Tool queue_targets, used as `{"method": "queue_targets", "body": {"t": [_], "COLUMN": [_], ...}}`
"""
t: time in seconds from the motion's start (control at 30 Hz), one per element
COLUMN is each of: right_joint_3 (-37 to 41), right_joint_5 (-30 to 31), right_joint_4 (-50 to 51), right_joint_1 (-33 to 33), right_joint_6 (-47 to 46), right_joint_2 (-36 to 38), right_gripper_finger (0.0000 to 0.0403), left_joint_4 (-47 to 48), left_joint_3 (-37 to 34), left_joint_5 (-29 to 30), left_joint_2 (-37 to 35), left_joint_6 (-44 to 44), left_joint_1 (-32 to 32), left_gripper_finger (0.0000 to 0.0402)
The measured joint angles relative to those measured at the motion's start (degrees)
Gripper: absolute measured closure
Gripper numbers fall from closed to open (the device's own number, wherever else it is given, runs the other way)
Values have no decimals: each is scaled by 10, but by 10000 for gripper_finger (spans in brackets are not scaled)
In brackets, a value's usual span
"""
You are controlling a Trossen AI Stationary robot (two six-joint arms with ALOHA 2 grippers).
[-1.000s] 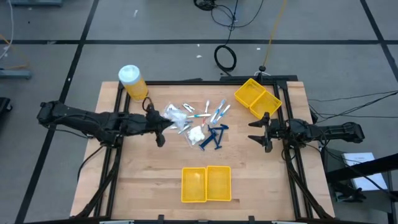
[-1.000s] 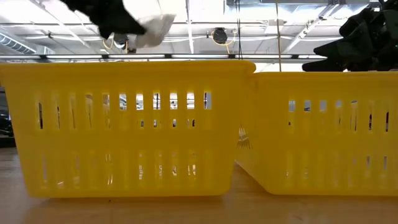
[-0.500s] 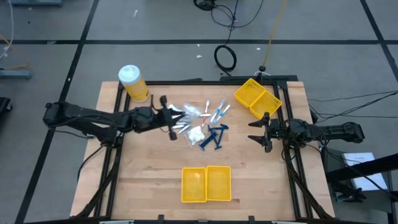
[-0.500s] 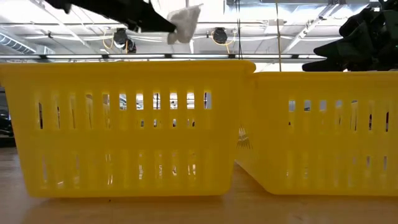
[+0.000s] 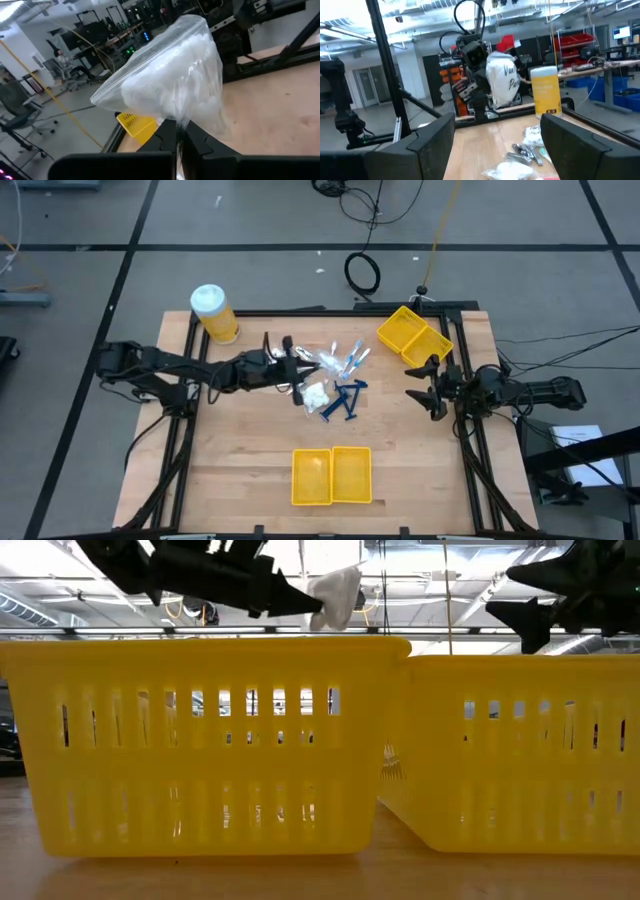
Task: Pick & Place Travel size toiletries
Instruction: Put the bottom left white cotton pack into the top left yellow bin
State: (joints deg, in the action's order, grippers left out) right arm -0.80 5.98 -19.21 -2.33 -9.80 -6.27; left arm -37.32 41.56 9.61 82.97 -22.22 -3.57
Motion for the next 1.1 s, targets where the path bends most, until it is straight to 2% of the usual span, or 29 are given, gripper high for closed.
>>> {"method": "queue_targets", "body": {"t": [0.13, 0.4, 0.47, 0.63, 0.7, 0.8, 0.93, 1.1], "right_joint_3": [0, 0, 0, 0, 0, 0, -1, -22], "right_joint_5": [0, 8, 45, 194, 224, 214, 148, 181], "right_joint_4": [1, -20, -38, -69, -88, -111, -109, -108], "right_joint_1": [0, 0, 0, 0, 0, 0, -1, 0], "right_joint_6": [-1, -50, -45, -30, -13, -28, -55, -65], "right_joint_2": [0, 0, 0, 0, 0, -5, -47, -164], "right_gripper_finger": [124, 124, 124, 124, 124, 124, 124, 124], "left_joint_4": [-22, 28, 30, 29, 30, 29, 27, 24], "left_joint_3": [11, 83, 98, 125, 130, 134, 134, 134], "left_joint_5": [-29, -47, -47, -43, -38, -36, -36, -36], "left_joint_2": [29, 82, 101, 143, 153, 155, 155, 154], "left_joint_6": [15, 15, 13, -15, -23, -29, -38, -42], "left_joint_1": [-8, -10, -10, -9, -10, -10, -11, -17], "left_gripper_finger": [398, 399, 400, 398, 400, 396, 400, 395]}}
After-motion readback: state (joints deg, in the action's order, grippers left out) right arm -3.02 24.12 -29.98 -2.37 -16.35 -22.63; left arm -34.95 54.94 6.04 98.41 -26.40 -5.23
